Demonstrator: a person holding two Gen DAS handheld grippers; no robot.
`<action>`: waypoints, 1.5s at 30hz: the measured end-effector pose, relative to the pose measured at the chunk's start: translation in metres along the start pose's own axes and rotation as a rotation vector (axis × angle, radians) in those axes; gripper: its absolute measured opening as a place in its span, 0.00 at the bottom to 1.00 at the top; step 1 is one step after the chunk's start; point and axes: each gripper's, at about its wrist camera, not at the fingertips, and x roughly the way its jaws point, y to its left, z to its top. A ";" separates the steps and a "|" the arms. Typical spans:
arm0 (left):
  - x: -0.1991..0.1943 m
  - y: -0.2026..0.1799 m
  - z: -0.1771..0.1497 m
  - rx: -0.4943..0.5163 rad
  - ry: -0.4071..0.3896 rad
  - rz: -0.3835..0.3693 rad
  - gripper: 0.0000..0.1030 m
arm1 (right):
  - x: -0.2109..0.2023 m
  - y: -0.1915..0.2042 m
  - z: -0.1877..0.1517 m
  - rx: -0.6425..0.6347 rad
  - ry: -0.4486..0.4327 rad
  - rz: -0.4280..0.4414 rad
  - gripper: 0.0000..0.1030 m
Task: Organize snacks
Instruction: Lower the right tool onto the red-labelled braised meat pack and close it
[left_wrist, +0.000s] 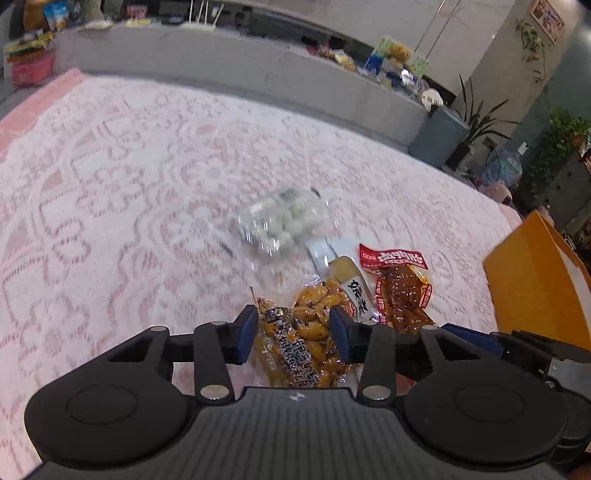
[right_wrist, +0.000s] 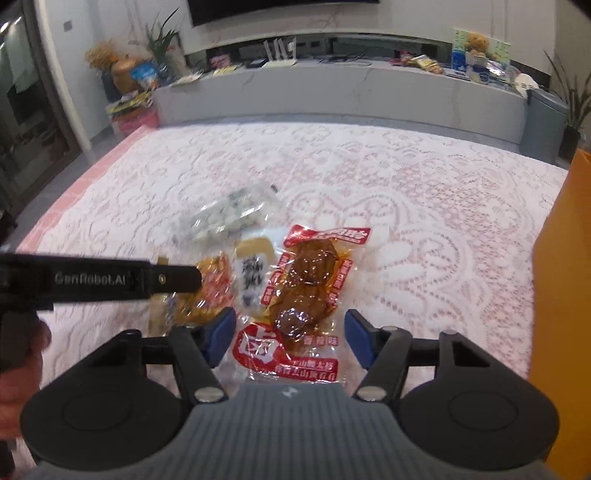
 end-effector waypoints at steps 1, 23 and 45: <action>-0.002 -0.001 -0.003 -0.003 0.011 -0.010 0.45 | -0.004 0.000 -0.003 -0.012 0.011 -0.001 0.60; -0.027 -0.052 -0.049 0.332 0.103 -0.029 0.67 | -0.049 -0.018 -0.037 -0.070 0.117 -0.025 0.72; -0.010 -0.049 -0.022 0.330 -0.026 -0.123 0.72 | -0.054 -0.002 -0.042 -0.177 0.151 -0.087 0.70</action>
